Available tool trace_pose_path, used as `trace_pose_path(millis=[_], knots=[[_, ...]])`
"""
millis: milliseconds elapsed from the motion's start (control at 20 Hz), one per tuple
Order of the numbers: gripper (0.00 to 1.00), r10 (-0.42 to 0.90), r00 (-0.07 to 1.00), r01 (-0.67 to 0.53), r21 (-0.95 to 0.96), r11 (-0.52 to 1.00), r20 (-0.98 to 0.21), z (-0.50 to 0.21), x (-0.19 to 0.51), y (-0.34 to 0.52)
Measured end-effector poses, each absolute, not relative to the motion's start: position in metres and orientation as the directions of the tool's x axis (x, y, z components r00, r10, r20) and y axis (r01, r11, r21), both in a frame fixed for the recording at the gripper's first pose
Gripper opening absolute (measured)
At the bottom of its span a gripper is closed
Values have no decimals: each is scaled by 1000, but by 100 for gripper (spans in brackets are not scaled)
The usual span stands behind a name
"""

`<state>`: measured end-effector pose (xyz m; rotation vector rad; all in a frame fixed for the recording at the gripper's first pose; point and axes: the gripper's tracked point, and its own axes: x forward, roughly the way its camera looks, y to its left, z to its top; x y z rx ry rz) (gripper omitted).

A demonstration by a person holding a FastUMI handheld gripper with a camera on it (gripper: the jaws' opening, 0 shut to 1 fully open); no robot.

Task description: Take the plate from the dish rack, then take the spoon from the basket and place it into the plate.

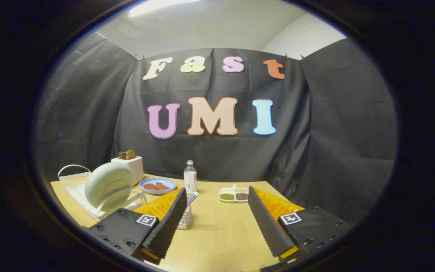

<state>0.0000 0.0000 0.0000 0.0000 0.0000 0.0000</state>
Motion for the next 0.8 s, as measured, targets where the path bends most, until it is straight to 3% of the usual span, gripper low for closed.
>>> trace_pose_path(millis=[800], knots=[[100, 12, 1000, -12, 0, 1000, -29, -8, 6, 12]])
